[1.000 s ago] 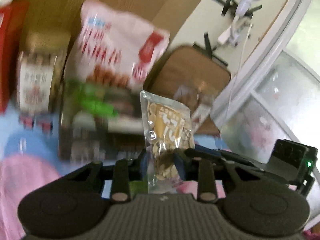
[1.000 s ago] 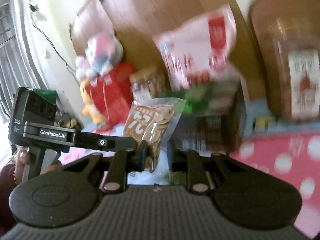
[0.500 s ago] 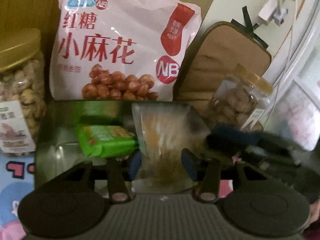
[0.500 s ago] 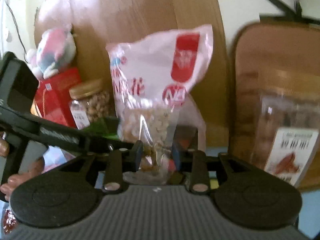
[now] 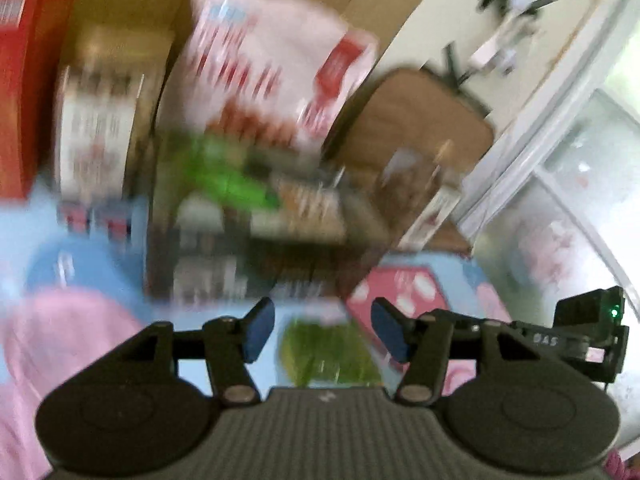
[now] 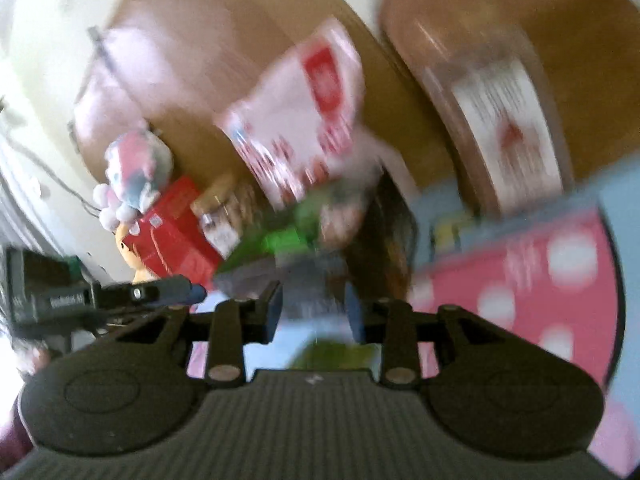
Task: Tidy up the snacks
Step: 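Grasp the green translucent bag with the left tool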
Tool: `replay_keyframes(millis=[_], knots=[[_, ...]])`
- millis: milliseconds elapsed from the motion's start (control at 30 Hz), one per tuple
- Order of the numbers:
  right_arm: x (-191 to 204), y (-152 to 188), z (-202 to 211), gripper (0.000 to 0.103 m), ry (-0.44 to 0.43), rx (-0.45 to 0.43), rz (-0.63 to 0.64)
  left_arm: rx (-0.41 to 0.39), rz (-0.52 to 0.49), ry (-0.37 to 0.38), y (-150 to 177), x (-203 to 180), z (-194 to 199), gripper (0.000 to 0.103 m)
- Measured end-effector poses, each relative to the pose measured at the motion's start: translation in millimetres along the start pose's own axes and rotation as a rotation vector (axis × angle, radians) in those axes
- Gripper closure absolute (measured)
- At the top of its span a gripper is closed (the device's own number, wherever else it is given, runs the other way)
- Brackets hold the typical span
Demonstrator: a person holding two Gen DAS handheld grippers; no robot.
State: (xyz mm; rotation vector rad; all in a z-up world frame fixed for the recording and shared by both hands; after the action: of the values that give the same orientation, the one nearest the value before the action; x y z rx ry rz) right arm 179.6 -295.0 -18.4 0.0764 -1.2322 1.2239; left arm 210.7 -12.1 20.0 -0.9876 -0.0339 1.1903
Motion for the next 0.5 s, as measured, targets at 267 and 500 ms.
replay_keyframes(millis=[267,500], knots=[[-14,23,-5,0.065,0.089,0.061,-0.071,0.064,0.137,0.007,28,16,-35,0.04],[-19,28,-34,0.067,0.034,0.132,-0.128,0.05,0.205,0.055,29,18,-43,0.033]])
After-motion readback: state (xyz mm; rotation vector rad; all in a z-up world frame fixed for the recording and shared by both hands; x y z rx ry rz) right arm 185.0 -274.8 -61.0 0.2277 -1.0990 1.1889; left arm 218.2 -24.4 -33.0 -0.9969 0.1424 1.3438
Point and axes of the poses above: each gripper's, at about its wrist camera, not at the fingertips, and z roughly against the way its jaws point, x to its left, y to its underside, the point moved 4 cm from there along -z, roughly the way its jaws point, and after that the axes turned 6 degrees about -z, right-handed, at the moved point
